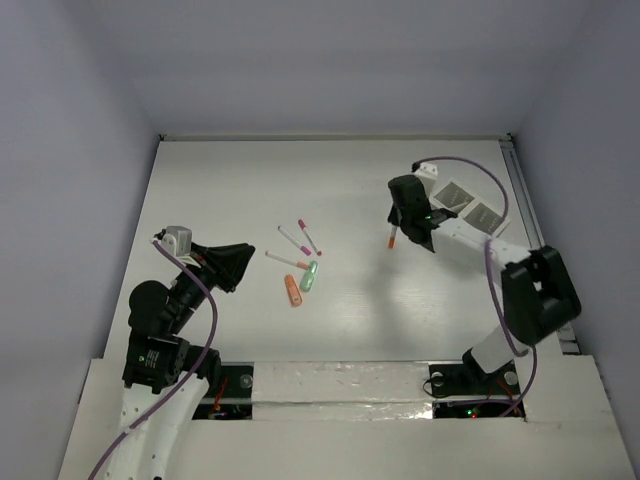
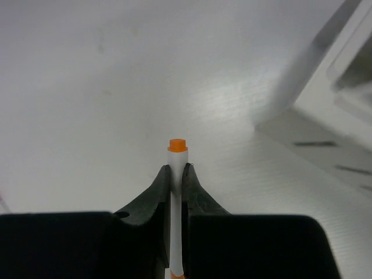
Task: Sort the stationery into containers
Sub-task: Pick up the pen from the center of the board, then place the pen in the storage box.
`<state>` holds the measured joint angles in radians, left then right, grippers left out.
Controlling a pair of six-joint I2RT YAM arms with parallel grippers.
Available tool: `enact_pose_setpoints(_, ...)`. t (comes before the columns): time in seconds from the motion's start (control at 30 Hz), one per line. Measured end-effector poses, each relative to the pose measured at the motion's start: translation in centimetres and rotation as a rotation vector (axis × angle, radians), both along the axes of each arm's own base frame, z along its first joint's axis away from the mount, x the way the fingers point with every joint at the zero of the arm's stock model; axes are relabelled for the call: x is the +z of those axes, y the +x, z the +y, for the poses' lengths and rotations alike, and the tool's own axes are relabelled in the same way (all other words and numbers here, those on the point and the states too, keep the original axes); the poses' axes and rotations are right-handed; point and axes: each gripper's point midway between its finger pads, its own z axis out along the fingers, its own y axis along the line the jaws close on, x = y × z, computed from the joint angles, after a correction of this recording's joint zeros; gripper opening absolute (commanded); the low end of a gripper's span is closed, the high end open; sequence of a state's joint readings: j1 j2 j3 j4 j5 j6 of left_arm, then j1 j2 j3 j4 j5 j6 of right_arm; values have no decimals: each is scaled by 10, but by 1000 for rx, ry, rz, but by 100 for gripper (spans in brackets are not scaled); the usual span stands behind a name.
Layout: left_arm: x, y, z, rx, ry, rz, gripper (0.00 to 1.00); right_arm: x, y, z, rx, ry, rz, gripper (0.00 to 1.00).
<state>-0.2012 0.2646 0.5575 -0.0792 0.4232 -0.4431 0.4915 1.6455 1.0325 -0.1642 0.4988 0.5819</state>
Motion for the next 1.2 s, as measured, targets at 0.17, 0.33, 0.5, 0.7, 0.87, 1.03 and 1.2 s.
enact_pose_setpoints(0.17, 0, 0, 0, 0, 0, 0, 16, 122, 18, -19, -20, -18, -291, 0)
enact_pose_setpoints(0.33, 0, 0, 0, 0, 0, 0, 16, 191, 45, -81, -160, -122, -445, 0)
enact_pose_setpoints(0.5, 0, 0, 0, 0, 0, -1, 16, 179, 65, -133, -273, -304, -393, 0)
enact_pose_setpoints(0.7, 1, -2, -1, -6, -1, -6, 16, 144, 82, -149, -267, -467, -280, 0)
enact_pose_setpoints(0.87, 2, -3, -1, -7, -2, -10, 16, 137, 86, -155, -262, -553, -255, 0)
enact_pose_setpoints(1.03, 3, -4, -1, -7, -3, -16, 16, 131, 79, -161, -280, -586, -265, 0)
enact_pose_setpoints(1.2, 4, -4, -1, -7, -4, -18, 16, 107, 63, -166, -268, -610, -219, 10)
